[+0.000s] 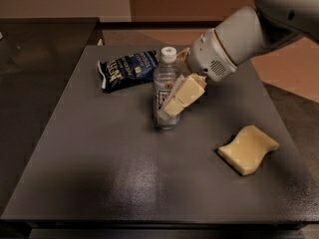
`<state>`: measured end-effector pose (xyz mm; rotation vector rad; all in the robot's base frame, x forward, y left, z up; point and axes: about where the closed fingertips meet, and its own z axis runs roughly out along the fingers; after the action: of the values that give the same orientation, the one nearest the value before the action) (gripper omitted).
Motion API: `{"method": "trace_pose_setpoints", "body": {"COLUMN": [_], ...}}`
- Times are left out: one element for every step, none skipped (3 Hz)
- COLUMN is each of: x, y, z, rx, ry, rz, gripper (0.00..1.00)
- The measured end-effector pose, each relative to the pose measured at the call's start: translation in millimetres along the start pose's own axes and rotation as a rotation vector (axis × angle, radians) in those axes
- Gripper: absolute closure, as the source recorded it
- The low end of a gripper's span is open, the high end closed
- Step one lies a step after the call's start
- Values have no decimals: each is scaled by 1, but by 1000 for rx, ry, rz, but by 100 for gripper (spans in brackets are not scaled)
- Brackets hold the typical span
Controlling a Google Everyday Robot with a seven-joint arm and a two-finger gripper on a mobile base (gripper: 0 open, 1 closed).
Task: Pick blue plastic bottle
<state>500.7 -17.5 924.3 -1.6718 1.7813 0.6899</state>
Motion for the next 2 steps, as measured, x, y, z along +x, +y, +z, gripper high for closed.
{"method": "trace_pose_setpoints", "body": {"x": [-5,-9], "y": [2,2], "z": [0,-1], "rx": [-24,-34], "ry": [-48,-76], "rz": [6,5], "gripper": [41,63]}}
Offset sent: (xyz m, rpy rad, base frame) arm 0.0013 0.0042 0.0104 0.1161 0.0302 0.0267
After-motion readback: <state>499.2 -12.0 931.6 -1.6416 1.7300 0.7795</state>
